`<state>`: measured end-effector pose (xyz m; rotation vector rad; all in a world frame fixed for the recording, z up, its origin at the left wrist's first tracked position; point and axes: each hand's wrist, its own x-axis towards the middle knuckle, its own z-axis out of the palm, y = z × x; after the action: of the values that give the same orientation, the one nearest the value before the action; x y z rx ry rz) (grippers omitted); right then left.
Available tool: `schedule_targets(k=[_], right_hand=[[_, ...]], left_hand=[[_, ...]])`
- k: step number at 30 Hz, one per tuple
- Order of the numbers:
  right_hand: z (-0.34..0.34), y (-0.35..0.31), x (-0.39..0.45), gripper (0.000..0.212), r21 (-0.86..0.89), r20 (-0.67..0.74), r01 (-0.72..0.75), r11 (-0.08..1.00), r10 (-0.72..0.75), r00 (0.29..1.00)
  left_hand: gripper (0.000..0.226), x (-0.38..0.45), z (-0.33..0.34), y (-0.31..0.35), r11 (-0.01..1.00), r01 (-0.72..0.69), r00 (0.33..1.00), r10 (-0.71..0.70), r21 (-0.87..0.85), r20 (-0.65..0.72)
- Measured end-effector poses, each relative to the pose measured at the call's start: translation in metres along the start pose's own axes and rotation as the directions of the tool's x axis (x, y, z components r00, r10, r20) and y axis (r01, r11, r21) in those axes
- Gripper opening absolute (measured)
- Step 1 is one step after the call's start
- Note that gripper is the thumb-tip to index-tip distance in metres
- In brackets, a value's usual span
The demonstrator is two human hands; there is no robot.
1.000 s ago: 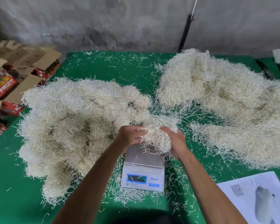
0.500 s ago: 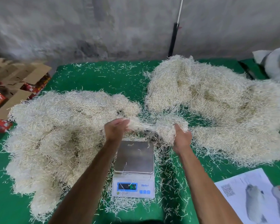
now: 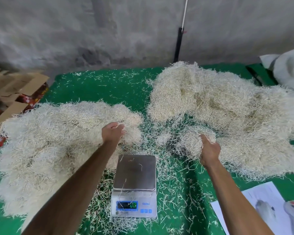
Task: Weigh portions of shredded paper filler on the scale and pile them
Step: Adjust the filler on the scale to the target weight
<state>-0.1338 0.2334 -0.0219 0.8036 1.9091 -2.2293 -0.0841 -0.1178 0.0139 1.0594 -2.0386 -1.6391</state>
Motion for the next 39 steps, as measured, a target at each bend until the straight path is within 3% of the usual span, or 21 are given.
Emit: schedule_targets(k=[2, 4, 6, 8, 10, 11, 12, 14, 16, 18, 20, 21, 27, 29, 30, 31, 33, 34, 35, 37, 39], right_hand=[[-0.007, 0.0, 0.005, 0.083, 0.025, 0.003, -0.046, 0.999, 0.046, 0.999], [-0.015, -0.001, 0.008, 0.057, 0.026, 0.002, -0.116, 0.993, 0.116, 0.993], [-0.019, 0.001, 0.018, 0.071, 0.04, -0.034, -0.123, 0.992, 0.124, 0.992], [-0.02, 0.003, 0.025, 0.095, 0.06, -0.068, -0.111, 0.992, 0.115, 0.991], [-0.017, -0.001, 0.028, 0.102, 0.108, -0.088, -0.102, 0.989, 0.112, 0.99], [-0.015, -0.004, 0.03, 0.103, 0.158, -0.081, -0.1, 0.982, 0.114, 0.99], [-0.013, -0.007, 0.032, 0.104, 0.187, -0.066, -0.11, 0.976, 0.124, 0.99], [-0.012, -0.011, 0.038, 0.1, 0.172, -0.033, -0.143, 0.975, 0.151, 0.988], [-0.011, -0.016, 0.044, 0.089, 0.231, 0.054, -0.188, 0.955, 0.181, 0.982], [-0.009, -0.021, 0.048, 0.078, 0.301, 0.145, -0.204, 0.931, 0.167, 0.975], [-0.01, -0.024, 0.052, 0.08, 0.282, 0.153, -0.2, 0.938, 0.162, 0.975], [-0.011, -0.027, 0.054, 0.082, 0.288, 0.145, -0.195, 0.938, 0.158, 0.977], [-0.001, -0.045, 0.035, 0.075, 0.314, 0.161, -0.205, 0.927, 0.161, 0.974], [0.005, -0.05, 0.02, 0.06, 0.362, 0.219, -0.203, 0.91, 0.128, 0.967], [0.008, -0.054, 0.013, 0.052, 0.4, 0.241, -0.194, 0.896, 0.101, 0.965], [0.01, -0.059, 0.006, 0.045, 0.442, 0.257, -0.184, 0.878, 0.073, 0.964], [0.013, -0.068, -0.007, 0.038, 0.435, 0.256, -0.163, 0.885, 0.052, 0.965], [0.016, -0.07, -0.013, 0.037, 0.396, 0.247, -0.152, 0.906, 0.054, 0.967], [0.019, -0.07, -0.019, 0.039, 0.352, 0.247, -0.153, 0.924, 0.067, 0.967], [0.026, -0.062, -0.027, 0.06, 0.236, 0.242, -0.172, 0.956, 0.114, 0.963], [0.032, -0.049, -0.039, 0.08, 0.123, 0.22, -0.162, 0.979, 0.132, 0.966]], left_hand=[[0.043, 0.004, 0.017, 0.003, 0.998, 0.05, 0.998, -0.051, -0.03, -0.046], [0.047, 0.007, 0.035, 0.004, 0.993, 0.111, 0.993, -0.11, 0.025, -0.035], [0.053, 0.0, 0.057, 0.008, 0.983, 0.119, 0.979, -0.14, 0.141, 0.151], [0.064, -0.014, 0.084, 0.012, 0.927, -0.064, 0.936, -0.072, 0.369, 0.343], [0.074, -0.031, 0.111, 0.016, 0.679, -0.338, 0.907, 0.051, 0.651, 0.418], [0.079, -0.041, 0.124, 0.019, 0.541, -0.451, 0.879, 0.134, 0.71, 0.457], [0.084, -0.049, 0.137, 0.022, 0.489, -0.553, 0.823, 0.196, 0.675, 0.533], [0.094, -0.065, 0.159, 0.026, 0.586, -0.67, 0.665, 0.202, 0.455, 0.719], [0.097, -0.08, 0.179, 0.024, 0.747, -0.593, 0.57, 0.128, 0.299, 0.812], [0.074, -0.088, 0.191, 0.019, 0.858, -0.438, 0.599, 0.057, 0.267, 0.799], [0.017, -0.086, 0.193, 0.008, 0.863, -0.412, 0.663, 0.064, 0.292, 0.746], [0.005, -0.084, 0.189, 0.003, 0.852, -0.429, 0.672, 0.079, 0.3, 0.737], [0.021, -0.069, 0.14, -0.013, 0.888, -0.291, 0.802, 0.024, 0.356, 0.597], [0.026, -0.065, 0.112, -0.018, 0.833, -0.332, 0.782, -0.019, 0.443, 0.622], [0.014, -0.062, 0.095, -0.024, 0.794, -0.36, 0.772, -0.041, 0.49, 0.634], [0.011, -0.061, 0.077, -0.026, 0.776, -0.345, 0.787, -0.068, 0.529, 0.613], [0.029, -0.048, 0.051, -0.039, 0.742, -0.323, 0.824, -0.086, 0.588, 0.56], [0.017, -0.043, 0.042, -0.04, 0.731, -0.32, 0.835, -0.084, 0.603, 0.544], [0.013, -0.04, 0.036, -0.04, 0.702, -0.356, 0.832, -0.062, 0.617, 0.551], [0.058, -0.035, 0.037, -0.036, 0.72, -0.349, 0.85, -0.026, 0.6, 0.526], [0.071, -0.039, 0.037, -0.026, 0.733, -0.308, 0.887, -0.008, 0.606, 0.461]])
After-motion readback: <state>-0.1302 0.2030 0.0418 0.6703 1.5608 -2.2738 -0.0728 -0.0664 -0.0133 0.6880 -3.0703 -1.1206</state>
